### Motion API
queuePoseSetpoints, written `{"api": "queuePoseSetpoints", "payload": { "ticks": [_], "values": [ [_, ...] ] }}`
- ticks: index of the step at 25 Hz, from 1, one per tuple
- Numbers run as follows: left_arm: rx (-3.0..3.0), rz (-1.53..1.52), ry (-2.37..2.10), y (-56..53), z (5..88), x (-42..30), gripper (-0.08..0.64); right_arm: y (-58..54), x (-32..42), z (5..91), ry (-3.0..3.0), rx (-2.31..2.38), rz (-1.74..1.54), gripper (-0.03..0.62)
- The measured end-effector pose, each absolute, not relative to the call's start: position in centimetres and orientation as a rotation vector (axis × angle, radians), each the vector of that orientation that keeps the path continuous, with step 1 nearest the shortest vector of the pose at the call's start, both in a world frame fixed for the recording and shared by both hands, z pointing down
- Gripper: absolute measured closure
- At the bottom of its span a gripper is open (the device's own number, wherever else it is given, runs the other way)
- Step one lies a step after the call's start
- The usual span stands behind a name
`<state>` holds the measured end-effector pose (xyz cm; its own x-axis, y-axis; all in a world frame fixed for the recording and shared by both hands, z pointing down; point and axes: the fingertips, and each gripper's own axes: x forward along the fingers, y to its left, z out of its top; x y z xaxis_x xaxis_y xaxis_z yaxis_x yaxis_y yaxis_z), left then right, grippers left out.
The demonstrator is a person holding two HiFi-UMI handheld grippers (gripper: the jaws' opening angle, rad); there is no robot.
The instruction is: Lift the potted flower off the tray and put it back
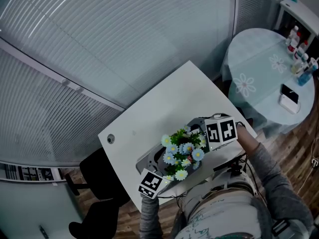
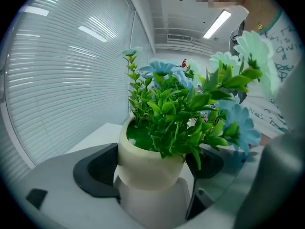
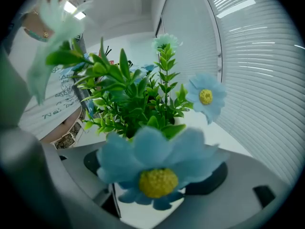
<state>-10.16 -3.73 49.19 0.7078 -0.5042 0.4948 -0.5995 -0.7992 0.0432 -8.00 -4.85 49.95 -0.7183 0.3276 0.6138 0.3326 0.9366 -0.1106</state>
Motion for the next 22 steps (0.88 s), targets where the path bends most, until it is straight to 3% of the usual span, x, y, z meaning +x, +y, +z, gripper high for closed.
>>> {"api": "queuePoseSetpoints", "payload": {
  "ticks": [22],
  "values": [
    [2.720, 0.724, -0.872, -7.6, 50.3, -0.7, 0.117, -8.8, 1.5, 50.9, -2.414, -0.440, -0.028, 0.216]
  ]
}}
